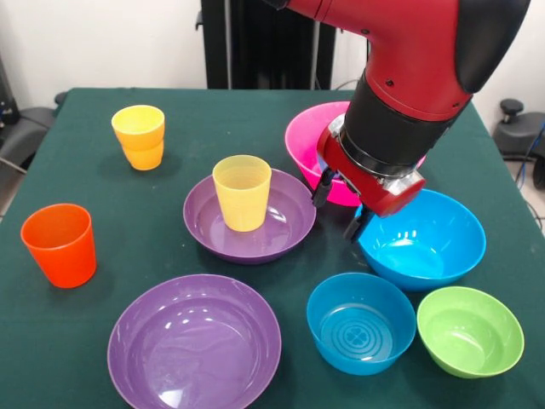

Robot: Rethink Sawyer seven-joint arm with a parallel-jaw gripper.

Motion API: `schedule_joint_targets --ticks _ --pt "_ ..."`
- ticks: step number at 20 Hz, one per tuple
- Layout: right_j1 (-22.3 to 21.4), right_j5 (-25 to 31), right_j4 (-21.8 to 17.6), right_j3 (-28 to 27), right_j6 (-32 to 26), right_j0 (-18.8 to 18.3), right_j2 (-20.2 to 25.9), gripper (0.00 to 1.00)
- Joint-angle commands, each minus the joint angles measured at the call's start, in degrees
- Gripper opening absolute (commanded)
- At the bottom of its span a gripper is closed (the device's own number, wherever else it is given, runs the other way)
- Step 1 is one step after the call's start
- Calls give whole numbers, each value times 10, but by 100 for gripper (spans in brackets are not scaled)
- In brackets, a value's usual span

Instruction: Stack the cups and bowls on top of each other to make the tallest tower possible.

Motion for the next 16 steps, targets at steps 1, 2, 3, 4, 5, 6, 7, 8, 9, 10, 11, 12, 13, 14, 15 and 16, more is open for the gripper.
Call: schedule_joint_targets --ticks 1,2,3,4,5,6,7,8,9,10,11,12,13,14,15,16 --pt "-9 19 -1 11 58 3 41 100" --pt "-8 21 0 9 59 3 41 100" --pt "-8 23 1 8 61 3 42 100" --pt "-7 25 2 5 62 2 41 100" --pt "-8 20 3 6 62 2 42 100" --pt "-9 19 3 9 64 2 42 100" --pt "-11 18 4 11 65 3 42 100" --pt "-15 26 4 11 67 4 39 100" --pt "-19 34 4 11 68 5 37 100" --pt "-23 45 4 8 68 5 34 100" --pt "-27 54 4 5 66 5 33 100" --pt "-30 64 6 1 69 6 32 100" --pt "-35 73 7 0 72 7 30 100" --pt "-39 81 7 -3 72 9 28 100" --pt "-45 92 8 -4 75 10 25 100" --pt "-51 101 8 -6 78 13 22 100"
